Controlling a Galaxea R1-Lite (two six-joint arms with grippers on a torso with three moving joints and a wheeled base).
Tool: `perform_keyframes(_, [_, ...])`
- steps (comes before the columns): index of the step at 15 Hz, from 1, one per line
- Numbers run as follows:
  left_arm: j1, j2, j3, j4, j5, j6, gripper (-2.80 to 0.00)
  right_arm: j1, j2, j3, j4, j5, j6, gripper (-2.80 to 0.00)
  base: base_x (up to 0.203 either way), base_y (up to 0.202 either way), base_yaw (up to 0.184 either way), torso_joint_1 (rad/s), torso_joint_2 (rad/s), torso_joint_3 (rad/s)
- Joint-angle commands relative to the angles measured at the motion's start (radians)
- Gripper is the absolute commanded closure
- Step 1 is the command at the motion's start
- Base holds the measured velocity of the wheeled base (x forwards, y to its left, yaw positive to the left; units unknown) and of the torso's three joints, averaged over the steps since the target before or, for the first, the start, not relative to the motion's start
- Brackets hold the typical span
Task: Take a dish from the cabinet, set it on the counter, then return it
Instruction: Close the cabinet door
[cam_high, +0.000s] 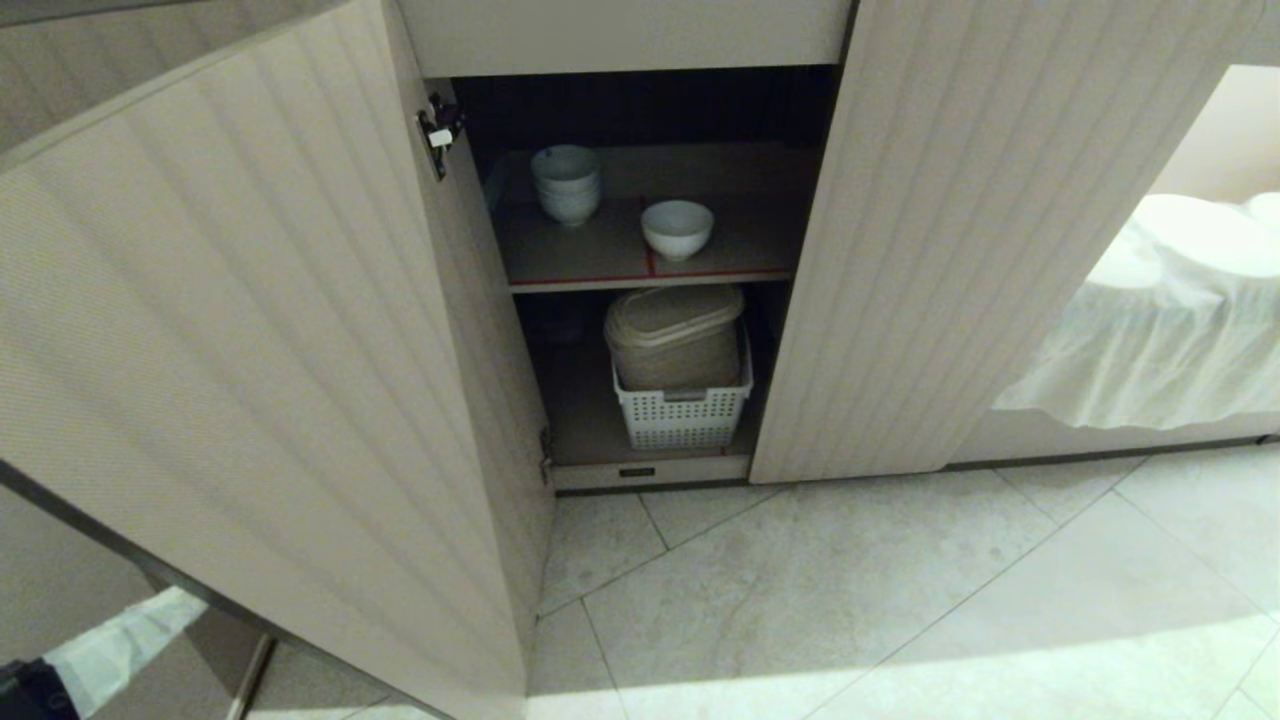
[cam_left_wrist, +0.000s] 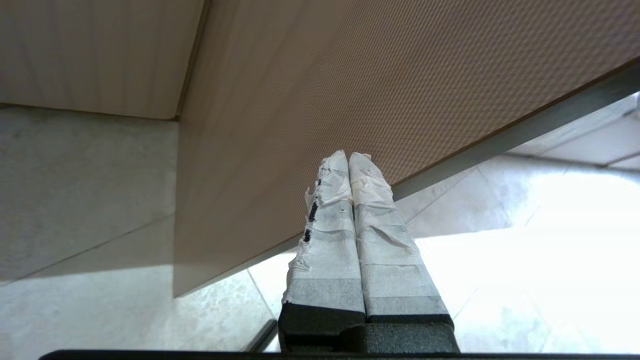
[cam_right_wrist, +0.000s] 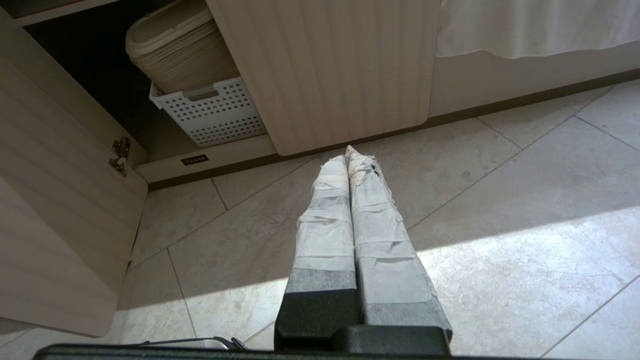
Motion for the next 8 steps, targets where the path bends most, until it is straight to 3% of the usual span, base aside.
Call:
perform_keyframes(1, [-0.015, 0.024, 0.004, -0.002, -0.002, -0.002, 0.00, 0.000, 0.001, 0.000, 0.000, 0.000, 0.002, 0.00, 0.000, 0.000, 0.000, 0.000, 0.00, 0.000])
perform_keyframes(8, [-0.021, 0.023, 0.004, 0.000, -0.003, 0.011, 0.00, 0.001, 0.001, 0.000, 0.000, 0.000, 0.001, 0.00, 0.000, 0.000, 0.000, 0.000, 0.00, 0.000])
